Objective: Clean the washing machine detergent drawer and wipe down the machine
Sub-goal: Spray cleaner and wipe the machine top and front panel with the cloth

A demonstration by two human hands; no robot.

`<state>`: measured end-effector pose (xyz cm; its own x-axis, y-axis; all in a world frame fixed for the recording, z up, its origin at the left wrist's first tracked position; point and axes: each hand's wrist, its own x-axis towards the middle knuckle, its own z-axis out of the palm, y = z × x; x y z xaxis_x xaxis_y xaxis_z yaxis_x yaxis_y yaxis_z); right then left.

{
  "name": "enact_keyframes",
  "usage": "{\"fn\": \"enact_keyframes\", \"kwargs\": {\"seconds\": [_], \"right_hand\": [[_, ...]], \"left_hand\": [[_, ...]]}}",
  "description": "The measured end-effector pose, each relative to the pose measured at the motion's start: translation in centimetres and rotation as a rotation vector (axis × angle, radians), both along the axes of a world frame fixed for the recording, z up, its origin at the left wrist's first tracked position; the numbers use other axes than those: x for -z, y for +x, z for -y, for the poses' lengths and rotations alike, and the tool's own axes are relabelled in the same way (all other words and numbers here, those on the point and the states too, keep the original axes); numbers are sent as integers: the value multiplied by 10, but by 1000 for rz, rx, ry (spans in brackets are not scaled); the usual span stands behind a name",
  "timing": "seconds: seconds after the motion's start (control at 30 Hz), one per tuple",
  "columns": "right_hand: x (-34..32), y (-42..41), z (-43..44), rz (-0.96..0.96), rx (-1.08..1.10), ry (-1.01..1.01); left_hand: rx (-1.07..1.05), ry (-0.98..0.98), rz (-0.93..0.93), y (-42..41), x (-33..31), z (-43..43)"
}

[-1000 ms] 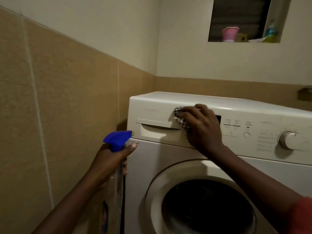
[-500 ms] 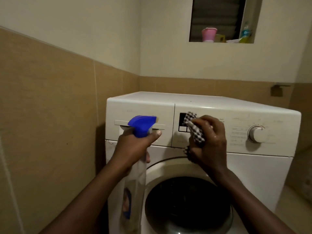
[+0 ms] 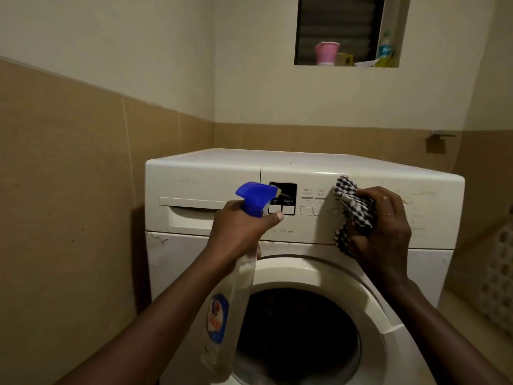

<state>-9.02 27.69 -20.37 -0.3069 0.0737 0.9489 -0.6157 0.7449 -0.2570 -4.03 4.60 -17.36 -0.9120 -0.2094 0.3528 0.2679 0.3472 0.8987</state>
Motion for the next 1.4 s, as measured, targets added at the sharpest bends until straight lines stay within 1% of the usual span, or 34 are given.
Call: {"fn": "enact_keyframes", "kwargs": {"seconds": [0.1, 0.23, 0.33, 0.47, 0.53, 0.67, 0.7, 0.8, 0.9, 1.0, 1.07, 1.17, 1.23, 1.27, 1.33, 1.4], "right_hand": [[3, -9, -5, 16, 4, -8], [9, -22, -2, 11, 82, 47], [9, -25, 0, -12, 84, 46], [9, -25, 0, -17, 96, 38], [9, -24, 1, -5, 74, 40], [10, -13, 0, 6, -52, -8], [6, -10, 2, -1, -81, 13], [-16, -12, 19, -72, -85, 164], [-45, -25, 44, -77, -67, 227], [-55, -33, 63, -89, -78, 306], [-48, -32, 74, -111, -118, 433], [-22, -30, 82, -173, -186, 712], [-21, -34, 75, -223, -134, 817], [-29, -37, 72, -256, -73, 811], [-52, -41, 73, -287, 6, 687], [-68, -40, 79, -255, -14, 583]], "left_hand": [[6, -27, 36, 2, 18, -2], [2, -56, 111, 2, 32, 2], [-32, -102, 105, 3, 39, 6], [-11, -77, 127, 10, 45, 6], [-21, -47, 104, 11, 46, 6], [-29, 88, 32, 12, 45, 12], [-26, 109, 27, 14, 43, 13], [-13, 124, 34, 17, 40, 15], [-12, 115, 28, 19, 40, 18], [-29, 114, 34, 21, 40, 22], [-31, 110, 28, 20, 40, 23], [-27, 117, 8, 17, 41, 20], [-20, 117, 8, 15, 41, 18], [-11, 115, 9, 14, 40, 17], [-9, 113, 8, 13, 39, 20], [-16, 107, 6, 10, 38, 24]]}}
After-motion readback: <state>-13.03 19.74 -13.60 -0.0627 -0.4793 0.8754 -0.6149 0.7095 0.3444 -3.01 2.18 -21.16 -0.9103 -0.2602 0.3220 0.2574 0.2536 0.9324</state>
